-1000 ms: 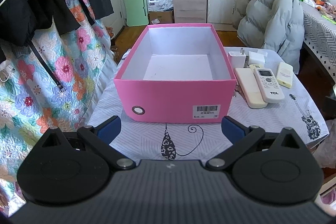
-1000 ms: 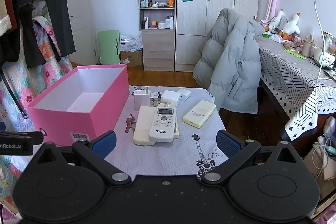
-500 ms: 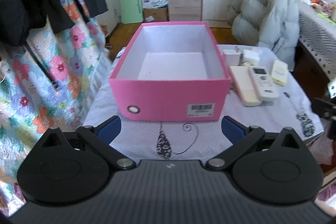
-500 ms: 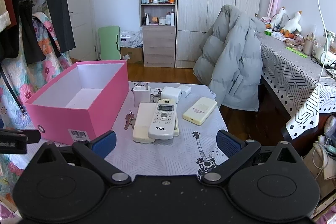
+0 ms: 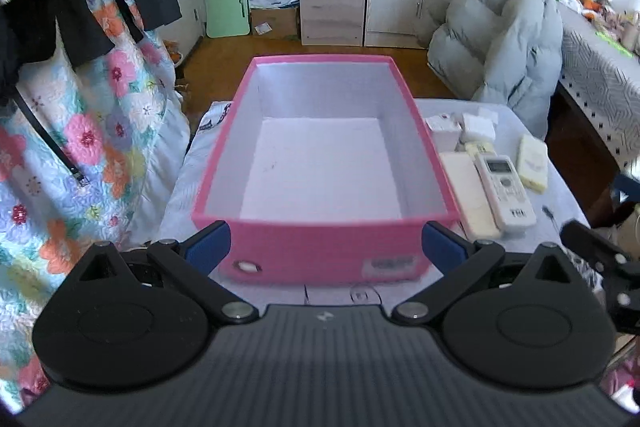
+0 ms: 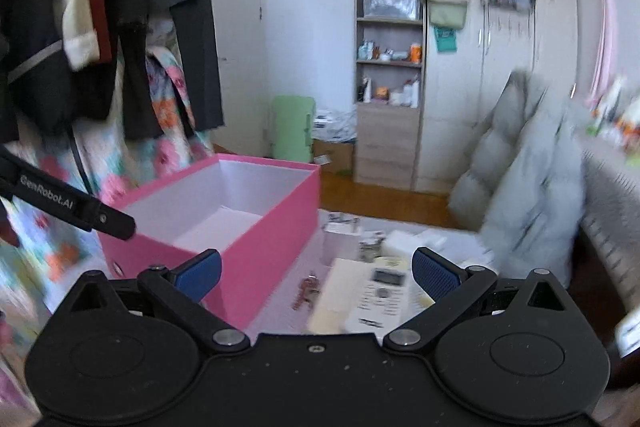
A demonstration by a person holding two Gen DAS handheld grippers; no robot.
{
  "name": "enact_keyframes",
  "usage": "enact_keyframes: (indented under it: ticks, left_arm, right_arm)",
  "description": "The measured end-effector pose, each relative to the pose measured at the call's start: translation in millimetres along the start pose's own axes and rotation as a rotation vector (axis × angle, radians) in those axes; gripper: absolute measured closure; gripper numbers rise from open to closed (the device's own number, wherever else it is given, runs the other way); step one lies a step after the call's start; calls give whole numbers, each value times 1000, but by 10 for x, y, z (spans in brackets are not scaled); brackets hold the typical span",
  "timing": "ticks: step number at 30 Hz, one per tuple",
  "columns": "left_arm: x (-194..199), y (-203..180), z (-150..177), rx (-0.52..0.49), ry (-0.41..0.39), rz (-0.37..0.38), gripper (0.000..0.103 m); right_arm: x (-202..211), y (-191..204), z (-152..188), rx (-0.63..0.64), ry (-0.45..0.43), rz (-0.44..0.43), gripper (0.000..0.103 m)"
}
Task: Organize rigid objects
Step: 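Grip the pink box wall with the left gripper while the right tool approaches the remotes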
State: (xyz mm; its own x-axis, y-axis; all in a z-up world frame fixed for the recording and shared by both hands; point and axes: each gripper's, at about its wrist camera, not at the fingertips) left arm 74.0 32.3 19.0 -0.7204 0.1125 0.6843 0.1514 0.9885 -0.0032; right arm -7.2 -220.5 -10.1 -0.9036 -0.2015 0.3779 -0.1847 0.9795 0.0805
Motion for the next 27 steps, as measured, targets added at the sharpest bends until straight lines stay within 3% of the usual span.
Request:
enact_keyframes:
  ticks: [5,9,12,15,21,23,25,27]
  left_arm:
    - [-219,254,-290,-17,-7,-35,0]
    - [-547,474,-572,-35,26,15,0]
    - [-839,619,-766,-35,71,-4,0]
    - [-1120,678,-909,-82,84,-81,2]
    - [-1630,785,-1108,-90,123,-65,4]
    - [-1771,807,-1131,-96,125,-115,4]
    - [-1870,782,-1136,-104,95,-223,4]
    - [-1991,813,-1173,-71,119,-204,4]
  right_arm:
    - [-267,-167,-27,-142,33,-65,0]
    - [-482,-167,-62,-145,62,-77,0]
    - [-565,-160,-109,-157,59,-82,0]
    - [-646,-158,-133,-140,63,-59,0]
    - [-772,-198,-133,-130,99,-21,0]
    - [-798,-202,-128,-126,106,-15,0]
    - [-811,-203,-126,-122,104,-14,0]
    - [-833,-213,-121,-127,103,-15,0]
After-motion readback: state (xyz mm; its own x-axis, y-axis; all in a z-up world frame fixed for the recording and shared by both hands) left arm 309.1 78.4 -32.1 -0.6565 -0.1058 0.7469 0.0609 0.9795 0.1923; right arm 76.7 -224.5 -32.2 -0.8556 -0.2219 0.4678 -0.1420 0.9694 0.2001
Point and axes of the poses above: each gripper's, at about its wrist camera, not at the fingertips, and x roughly against the way its jaws point, y to its left, z to its underside, and after that the axes turned 3 degrees about -y, right-handed
